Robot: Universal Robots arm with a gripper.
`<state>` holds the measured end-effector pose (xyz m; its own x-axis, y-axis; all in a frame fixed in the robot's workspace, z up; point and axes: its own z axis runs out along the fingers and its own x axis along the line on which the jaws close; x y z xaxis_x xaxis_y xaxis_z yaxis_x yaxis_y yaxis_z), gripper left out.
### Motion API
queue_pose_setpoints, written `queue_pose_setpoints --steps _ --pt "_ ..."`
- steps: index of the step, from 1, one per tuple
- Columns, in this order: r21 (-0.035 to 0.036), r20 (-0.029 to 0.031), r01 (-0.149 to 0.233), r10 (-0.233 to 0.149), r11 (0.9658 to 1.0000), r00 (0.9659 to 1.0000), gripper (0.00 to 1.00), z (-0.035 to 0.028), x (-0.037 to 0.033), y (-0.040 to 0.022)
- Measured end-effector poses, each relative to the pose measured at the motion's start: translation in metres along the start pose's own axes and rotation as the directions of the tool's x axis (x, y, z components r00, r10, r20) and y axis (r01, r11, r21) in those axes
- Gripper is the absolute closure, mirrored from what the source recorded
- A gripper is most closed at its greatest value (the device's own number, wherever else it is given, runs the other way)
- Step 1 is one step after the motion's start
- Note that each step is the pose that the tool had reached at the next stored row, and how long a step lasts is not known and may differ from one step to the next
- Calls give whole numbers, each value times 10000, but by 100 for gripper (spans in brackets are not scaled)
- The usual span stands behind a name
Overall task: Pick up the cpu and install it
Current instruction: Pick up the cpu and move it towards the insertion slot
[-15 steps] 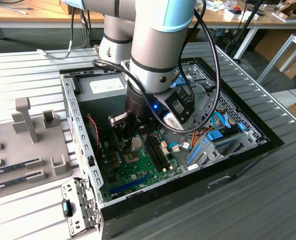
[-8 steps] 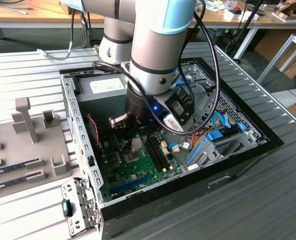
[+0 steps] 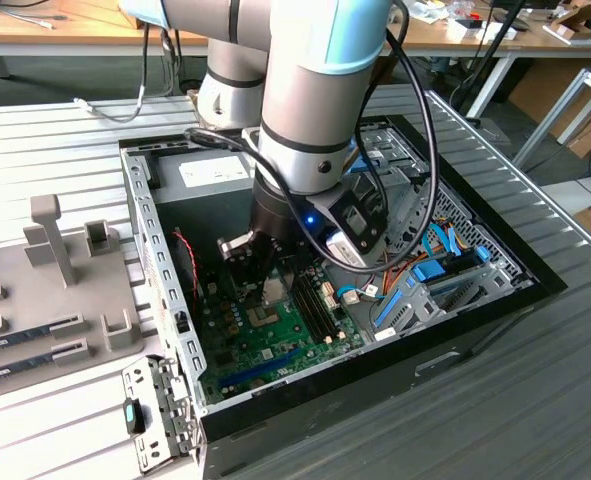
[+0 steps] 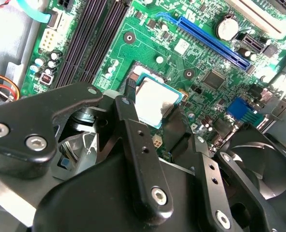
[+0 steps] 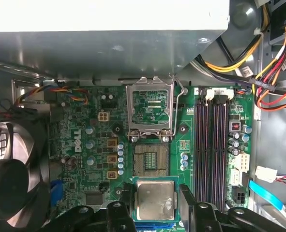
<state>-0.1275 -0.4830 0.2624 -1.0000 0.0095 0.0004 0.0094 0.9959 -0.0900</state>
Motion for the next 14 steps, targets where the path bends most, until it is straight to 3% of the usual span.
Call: queue_pose_setpoints --steps 14 --pt "74 1 0 0 10000 10000 53 59 -2 -19"
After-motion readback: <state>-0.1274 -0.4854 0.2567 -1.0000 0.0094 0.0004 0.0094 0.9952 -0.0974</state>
